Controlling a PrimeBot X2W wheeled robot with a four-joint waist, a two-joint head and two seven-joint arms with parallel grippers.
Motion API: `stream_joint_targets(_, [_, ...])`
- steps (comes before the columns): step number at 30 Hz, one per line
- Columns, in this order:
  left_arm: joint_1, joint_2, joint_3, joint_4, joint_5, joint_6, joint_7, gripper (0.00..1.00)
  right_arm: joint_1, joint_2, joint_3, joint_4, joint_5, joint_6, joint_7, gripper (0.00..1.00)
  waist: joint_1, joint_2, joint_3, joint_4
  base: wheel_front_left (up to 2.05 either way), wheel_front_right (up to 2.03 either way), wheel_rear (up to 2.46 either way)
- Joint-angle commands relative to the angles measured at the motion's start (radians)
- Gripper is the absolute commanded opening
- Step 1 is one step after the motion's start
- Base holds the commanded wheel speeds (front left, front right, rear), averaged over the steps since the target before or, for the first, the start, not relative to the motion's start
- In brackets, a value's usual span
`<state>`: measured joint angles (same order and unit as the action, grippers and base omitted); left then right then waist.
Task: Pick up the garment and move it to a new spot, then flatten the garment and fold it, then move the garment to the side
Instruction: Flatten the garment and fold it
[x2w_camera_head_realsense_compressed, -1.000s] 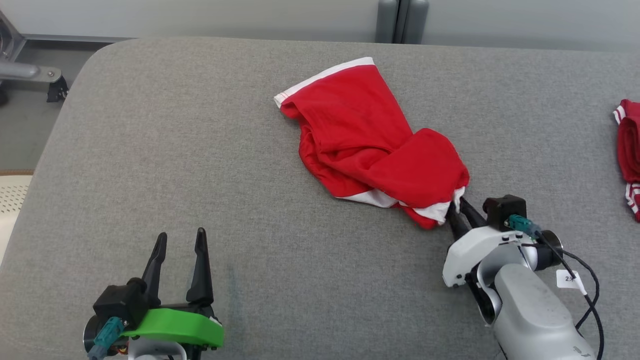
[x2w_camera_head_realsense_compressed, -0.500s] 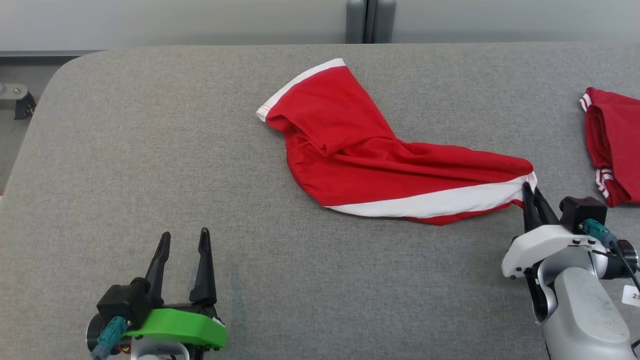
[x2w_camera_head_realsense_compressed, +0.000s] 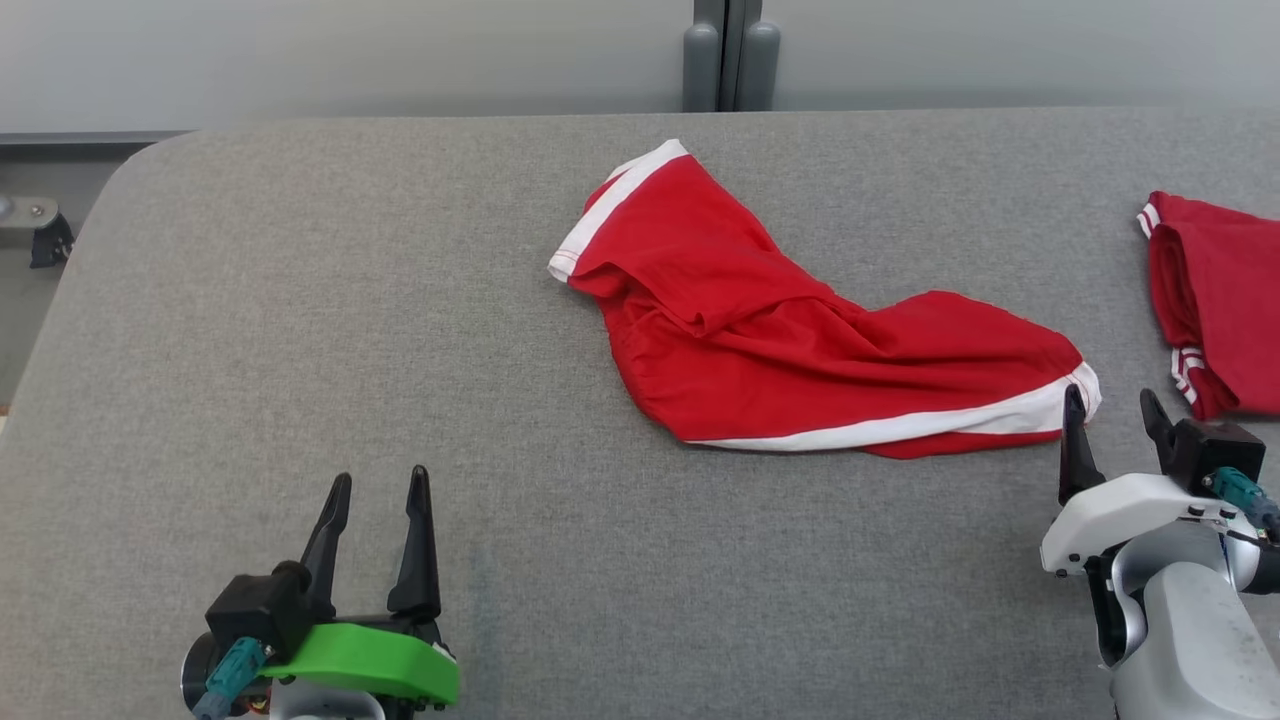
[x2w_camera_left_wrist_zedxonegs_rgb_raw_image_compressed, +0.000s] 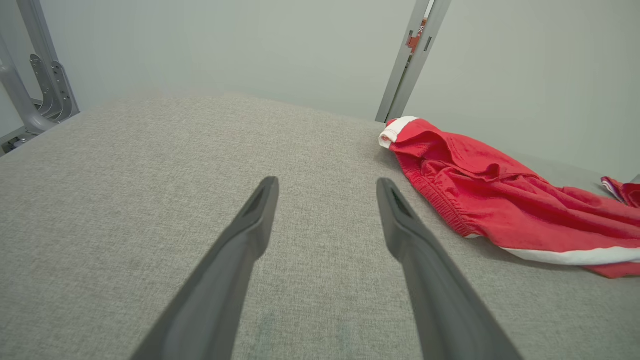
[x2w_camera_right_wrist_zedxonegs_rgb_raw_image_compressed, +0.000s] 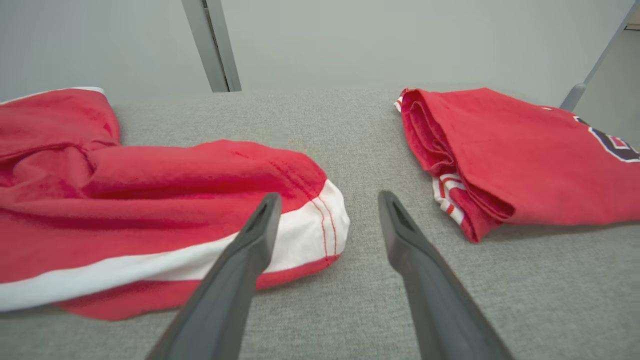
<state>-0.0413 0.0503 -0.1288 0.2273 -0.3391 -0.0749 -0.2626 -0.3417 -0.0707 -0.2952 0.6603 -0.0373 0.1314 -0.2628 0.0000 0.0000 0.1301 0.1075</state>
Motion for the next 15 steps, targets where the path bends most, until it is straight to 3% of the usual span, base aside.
stream_joint_targets(1, [0.013, 0.001, 0.001, 0.0, 0.013, -0.004, -0.003, 1.0, 0.022, 0.002, 0.001, -0.031, 0.005, -0.002, -0.003, 1.0, 0.0, 0.0, -0.017, -0.014, 0.0, 0.0, 0.0])
stream_joint_targets(10, [0.013, 0.001, -0.005, 0.016, 0.019, -0.012, -0.003, 1.0, 0.13, 0.018, 0.089, -0.27, 0.059, -0.002, -0.003, 1.0, 0.0, 0.0, -0.039, -0.068, 0.0, 0.0, 0.0])
stream_joint_targets(15, [-0.07, 0.001, -0.072, 0.106, 0.036, -0.032, 0.015, 1.0, 0.171, 0.019, 0.17, -0.373, 0.138, -0.002, -0.003, 1.0, 0.0, 0.0, -0.007, -0.114, 0.0, 0.0, 0.0])
